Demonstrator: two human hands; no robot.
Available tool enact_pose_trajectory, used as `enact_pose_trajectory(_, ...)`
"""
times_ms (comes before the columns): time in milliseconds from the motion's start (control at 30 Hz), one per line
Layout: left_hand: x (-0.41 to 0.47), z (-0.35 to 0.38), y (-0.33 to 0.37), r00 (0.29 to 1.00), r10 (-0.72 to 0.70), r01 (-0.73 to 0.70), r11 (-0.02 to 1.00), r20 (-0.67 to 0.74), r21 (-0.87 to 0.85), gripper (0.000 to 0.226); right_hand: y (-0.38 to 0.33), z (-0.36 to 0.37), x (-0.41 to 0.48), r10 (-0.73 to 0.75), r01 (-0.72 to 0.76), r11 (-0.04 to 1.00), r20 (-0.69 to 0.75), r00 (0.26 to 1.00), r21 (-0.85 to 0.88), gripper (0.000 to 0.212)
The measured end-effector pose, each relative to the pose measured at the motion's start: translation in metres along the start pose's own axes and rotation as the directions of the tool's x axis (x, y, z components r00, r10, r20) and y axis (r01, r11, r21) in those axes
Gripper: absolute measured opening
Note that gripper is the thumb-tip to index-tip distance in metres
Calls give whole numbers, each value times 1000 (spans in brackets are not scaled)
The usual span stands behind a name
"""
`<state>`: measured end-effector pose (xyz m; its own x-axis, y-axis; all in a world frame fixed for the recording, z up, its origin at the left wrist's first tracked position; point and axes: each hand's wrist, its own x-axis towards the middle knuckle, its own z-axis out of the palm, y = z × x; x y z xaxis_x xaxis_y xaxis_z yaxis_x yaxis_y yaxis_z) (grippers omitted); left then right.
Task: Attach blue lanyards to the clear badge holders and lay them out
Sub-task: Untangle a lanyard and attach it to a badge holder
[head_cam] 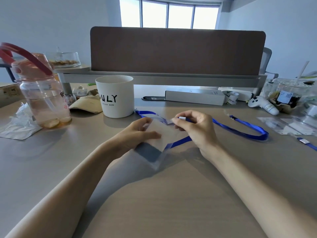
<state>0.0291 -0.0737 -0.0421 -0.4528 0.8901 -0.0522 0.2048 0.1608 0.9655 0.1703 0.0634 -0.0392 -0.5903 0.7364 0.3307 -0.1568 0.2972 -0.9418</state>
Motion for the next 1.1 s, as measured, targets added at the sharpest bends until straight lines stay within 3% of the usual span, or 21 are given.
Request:
enact_pose_trajectory(100, -2, -5, 0, 999, 2, -2, 1000, 32, -10, 38, 1, -10, 4, 61, -29, 983, -175, 983, 180, 3)
enact_pose_trajectory(167, -1, -5, 0, 995, 32, -45, 990, -97, -132, 35, 1, -16, 4, 122, -70, 970, -218, 968, 233, 4)
enact_pose_trajectory(267, -2, 1, 5, 950, 29, -141, 928, -312, -345, 33, -5, -27, 2, 228, -205, 944, -64, 971, 257, 11)
enact_pose_trajectory(367, 2, 9, 18, 931, 25, -187, 890, -363, -417, 17, -17, -43, -5, 274, -291, 953, 173, 946, 83, 13)
enact_pose_trajectory(433, 6, 15, 34, 943, 42, -178, 903, -331, -392, 14, -27, -55, -12, 288, -293, 956, 218, 933, -9, 12)
enact_pose_trajectory(500, 11, 26, 52, 961, 41, -129, 941, -274, -312, 19, -39, -70, -18, 278, -276, 960, 165, 946, -39, 12)
enact_pose_trajectory(600, 17, 52, 79, 986, -72, 23, 953, -152, -302, 21, -62, -96, -25, 261, -275, 946, 100, 960, 173, 10)
enact_pose_trajectory(667, 20, 70, 91, 990, -139, 110, 905, -40, -410, 25, -78, -113, -31, 250, -256, 917, 61, 966, 304, 13)
enact_pose_trajectory(733, 27, 89, 100, 993, -101, 114, 850, 53, -514, 28, -92, -131, -35, 227, -209, 914, -11, 974, 348, 14)
enact_pose_trajectory(900, 27, 137, 126, 999, -3, 44, 638, 54, -769, 22, -110, -159, -40, 149, -94, 962, -204, 968, 257, 9)
enact_pose_trajectory(967, 21, 153, 132, 996, 0, 65, 674, 89, -736, 21, -112, -160, -41, 111, -65, 977, -231, 967, 202, 10)
enact_pose_trajectory(1000, 18, 160, 133, 994, -12, 83, 739, 110, -669, 19, -111, -159, -41, 95, -52, 982, -240, 966, 181, 12)
enact_pose_trajectory(1100, 12, 173, 135, 997, -52, 65, 952, 53, -298, 37, -110, -158, -41, 62, -20, 986, -251, 966, 165, 20)
